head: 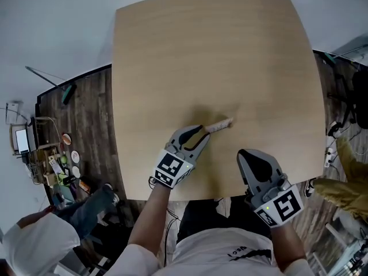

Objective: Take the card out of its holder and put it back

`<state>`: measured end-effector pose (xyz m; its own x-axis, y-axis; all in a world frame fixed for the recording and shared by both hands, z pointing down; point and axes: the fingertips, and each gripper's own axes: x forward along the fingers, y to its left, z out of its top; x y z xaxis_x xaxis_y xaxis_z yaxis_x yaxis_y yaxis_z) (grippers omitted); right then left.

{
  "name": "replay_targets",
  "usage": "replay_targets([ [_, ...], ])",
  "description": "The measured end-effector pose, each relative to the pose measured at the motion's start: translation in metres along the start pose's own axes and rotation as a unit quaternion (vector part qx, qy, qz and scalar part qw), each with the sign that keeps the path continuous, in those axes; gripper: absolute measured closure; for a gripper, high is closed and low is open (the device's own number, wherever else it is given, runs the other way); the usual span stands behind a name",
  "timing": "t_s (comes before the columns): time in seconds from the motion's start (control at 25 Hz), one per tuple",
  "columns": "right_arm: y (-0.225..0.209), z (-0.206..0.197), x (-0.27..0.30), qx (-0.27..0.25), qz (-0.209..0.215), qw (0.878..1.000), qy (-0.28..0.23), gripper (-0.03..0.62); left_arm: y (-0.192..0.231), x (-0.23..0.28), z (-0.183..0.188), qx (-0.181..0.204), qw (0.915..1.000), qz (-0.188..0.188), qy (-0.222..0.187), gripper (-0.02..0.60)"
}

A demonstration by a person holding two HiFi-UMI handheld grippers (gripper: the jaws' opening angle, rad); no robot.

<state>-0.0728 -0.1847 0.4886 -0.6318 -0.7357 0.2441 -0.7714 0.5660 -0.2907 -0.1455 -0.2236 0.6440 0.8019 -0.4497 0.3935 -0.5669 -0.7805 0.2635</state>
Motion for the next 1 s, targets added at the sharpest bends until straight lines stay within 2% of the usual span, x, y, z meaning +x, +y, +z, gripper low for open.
replay_targets([
  [0.4,-0.012,-0.018,-0.002,0.008,-0.015,1.000,0.025,0.582,-0.002,0.025,0.001,0.023,0.9991,-0.036,0.001,0.479],
  [0.48,-0.014,-0.020,-0.003,0.009,-0.017,0.999,0.029,0.582,-0.001,0.026,-0.001,0.027,0.9990,-0.035,0.002,0.526],
  [0.6,-0.018,-0.021,-0.006,0.010,-0.019,0.999,0.031,0.582,-0.002,0.028,-0.007,0.030,0.9987,-0.040,0.006,0.537],
  [0.84,-0.020,-0.017,-0.012,0.007,-0.020,0.999,0.027,0.582,-0.011,0.026,0.012,0.047,0.9977,-0.047,-0.013,0.555],
  [1.0,-0.022,-0.010,-0.016,0.007,-0.019,1.000,0.023,0.580,-0.007,0.022,0.023,0.050,0.9979,-0.039,-0.010,0.555],
])
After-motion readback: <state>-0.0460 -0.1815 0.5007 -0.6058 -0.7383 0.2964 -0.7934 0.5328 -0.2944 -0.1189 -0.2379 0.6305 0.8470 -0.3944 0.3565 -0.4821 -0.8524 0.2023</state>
